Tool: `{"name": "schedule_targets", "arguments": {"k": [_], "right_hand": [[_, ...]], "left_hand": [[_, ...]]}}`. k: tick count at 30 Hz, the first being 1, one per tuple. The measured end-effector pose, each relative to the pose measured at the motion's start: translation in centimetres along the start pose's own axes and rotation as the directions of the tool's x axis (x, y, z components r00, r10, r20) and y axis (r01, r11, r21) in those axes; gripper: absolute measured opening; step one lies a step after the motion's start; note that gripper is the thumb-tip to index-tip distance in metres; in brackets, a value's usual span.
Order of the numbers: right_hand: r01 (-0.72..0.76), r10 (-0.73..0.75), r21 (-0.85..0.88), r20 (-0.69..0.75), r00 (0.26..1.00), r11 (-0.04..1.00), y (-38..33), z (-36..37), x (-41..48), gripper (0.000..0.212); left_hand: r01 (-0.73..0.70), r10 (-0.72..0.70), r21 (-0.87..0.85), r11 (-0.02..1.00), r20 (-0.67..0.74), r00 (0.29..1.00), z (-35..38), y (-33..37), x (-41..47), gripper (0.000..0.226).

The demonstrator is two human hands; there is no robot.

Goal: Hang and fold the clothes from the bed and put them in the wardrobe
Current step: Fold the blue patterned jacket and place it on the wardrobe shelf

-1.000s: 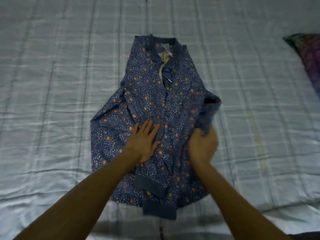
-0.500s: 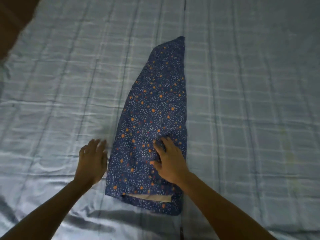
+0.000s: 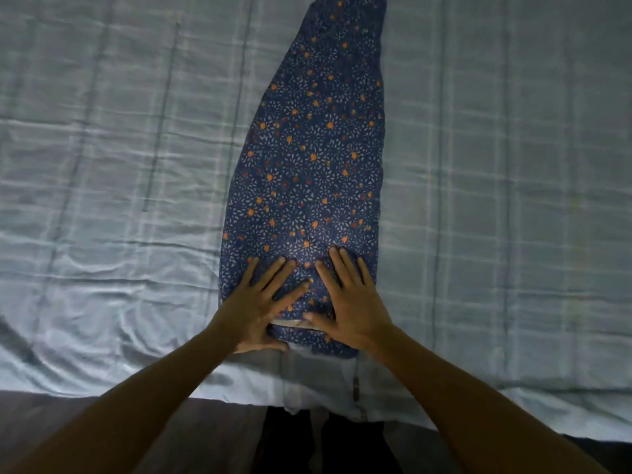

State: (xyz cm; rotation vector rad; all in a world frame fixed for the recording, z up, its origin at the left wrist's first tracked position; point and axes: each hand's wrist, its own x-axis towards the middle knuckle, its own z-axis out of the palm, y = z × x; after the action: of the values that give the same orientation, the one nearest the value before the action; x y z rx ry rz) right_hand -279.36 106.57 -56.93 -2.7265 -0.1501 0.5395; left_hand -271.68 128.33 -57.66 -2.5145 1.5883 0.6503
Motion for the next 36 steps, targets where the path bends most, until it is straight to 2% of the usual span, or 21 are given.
{"name": "schedule_targets", "arguments": {"k": [2, 4, 6, 10, 13, 15, 17, 19, 21, 23, 24, 25, 26, 28, 29, 30, 31, 32, 33, 34, 36], "right_hand": [[0.102, -0.098, -0.081, 0.062, 0.993, 0.991, -0.7, -0.2, -0.9, 0.106], [0.138, -0.123, -0.153, 0.102, 0.987, 0.979, -1.1, 0.0, -1.3, 0.110], [0.075, -0.068, -0.152, 0.055, 0.996, 0.986, -1.4, 0.2, -0.8, 0.101], [-0.025, 0.017, -0.099, -0.078, 0.997, 0.995, -1.3, -0.5, 1.2, 0.079], [-0.060, 0.059, -0.013, -0.069, 0.996, 0.998, -1.1, -3.2, 2.5, 0.058], [-0.081, 0.083, 0.038, -0.034, 0.996, 0.996, -0.7, -5.2, 3.0, 0.045], [-0.118, 0.116, 0.105, 0.030, 0.993, 0.987, -0.3, -7.1, 3.0, 0.038], [-0.160, 0.113, 0.173, 0.252, 0.961, 0.972, 0.2, -9.0, 2.4, 0.031], [-0.225, 0.094, 0.181, 0.541, 0.836, 0.957, 0.4, -10.3, 1.5, 0.031], [-0.309, 0.104, 0.162, 0.717, 0.690, 0.937, 0.3, -11.6, 0.4, 0.035], [-0.343, 0.127, 0.148, 0.738, 0.663, 0.928, 0.4, -12.3, 0.1, 0.037], [-0.367, 0.163, 0.140, 0.716, 0.679, 0.919, 0.6, -13.0, -0.1, 0.038], [-0.384, 0.216, 0.140, 0.632, 0.744, 0.913, 0.8, -13.8, 0.0, 0.038], [-0.372, 0.328, 0.130, 0.273, 0.904, 0.919, 1.5, -14.6, 0.6, 0.038], [-0.330, 0.331, 0.094, 0.007, 0.944, 0.939, 1.9, -14.6, 0.9, 0.041], [-0.272, 0.273, 0.037, -0.247, 0.930, 0.961, 2.1, -14.3, 1.1, 0.047], [-0.204, 0.180, -0.008, -0.443, 0.878, 0.979, 2.0, -13.7, 1.1, 0.051], [-0.134, 0.094, -0.030, -0.564, 0.820, 0.990, 1.6, -13.0, 1.0, 0.051], [-0.063, 0.028, -0.038, -0.594, 0.804, 0.997, 1.1, -11.9, 0.6, 0.048], [0.014, -0.038, -0.046, -0.565, 0.824, 0.999, 0.6, -10.4, 0.1, 0.046], [0.106, -0.130, -0.080, -0.400, 0.908, 0.991, -0.3, -6.8, -1.4, 0.049]], "left_hand": [[0.019, -0.020, -0.031, 0.999, -0.034, 0.999, -0.2, -0.1, 0.2, 0.109], [0.020, -0.022, -0.020, 1.000, -0.086, 0.996, -0.3, -0.5, 0.4, 0.098], [0.047, -0.048, -0.005, 0.999, -0.136, 0.989, -0.7, -0.8, 0.5, 0.092], [0.152, -0.146, 0.026, 0.988, -0.155, 0.977, -2.2, -1.1, 1.9, 0.098], [0.156, -0.145, 0.051, 0.986, -0.180, 0.973, -3.1, -0.5, 3.2, 0.078], [0.196, -0.199, -0.035, 0.980, -0.201, 0.959, -3.7, -0.3, 3.6, 0.064], [0.195, -0.236, -0.209, 0.958, -0.196, 0.952, -4.8, 0.1, 3.5, 0.049], [0.169, -0.211, -0.348, 0.922, -0.085, 0.974, -6.9, 0.8, 3.0, 0.033], [0.146, -0.097, -0.324, 0.935, 0.164, 0.982, -9.7, 1.8, 2.6, 0.010], [0.170, 0.015, -0.369, 0.914, 0.449, 0.894, -12.6, 2.3, 2.6, 0.021], [0.207, 0.038, -0.408, 0.889, 0.518, 0.855, -13.8, 2.2, 2.9, 0.022], [0.241, 0.033, -0.427, 0.871, 0.541, 0.840, -14.6, 1.9, 3.4, 0.020], [0.274, -0.007, -0.430, 0.860, 0.527, 0.850, -15.4, 1.3, 3.9, 0.018], [0.310, -0.171, -0.418, 0.854, 0.338, 0.925, -15.9, -0.3, 5.1, 0.022], [0.320, -0.276, -0.404, 0.857, 0.165, 0.947, -15.7, -1.1, 5.5, 0.030], [0.334, -0.368, -0.386, 0.860, -0.015, 0.930, -15.3, -1.7, 5.7, 0.039], [0.345, -0.423, -0.362, 0.866, -0.163, 0.892, -14.7, -2.1, 5.8, 0.046], [0.356, -0.440, -0.319, 0.878, -0.247, 0.863, -13.9, -2.3, 5.7, 0.049], [0.364, -0.440, -0.281, 0.888, -0.291, 0.849, -13.0, -2.2, 5.6, 0.048], [0.369, -0.440, -0.260, 0.892, -0.318, 0.840, -11.9, -1.9, 5.5, 0.047], [0.386, -0.463, -0.270, 0.882, -0.353, 0.813, -9.9, -1.2, 4.9, 0.049]]}}
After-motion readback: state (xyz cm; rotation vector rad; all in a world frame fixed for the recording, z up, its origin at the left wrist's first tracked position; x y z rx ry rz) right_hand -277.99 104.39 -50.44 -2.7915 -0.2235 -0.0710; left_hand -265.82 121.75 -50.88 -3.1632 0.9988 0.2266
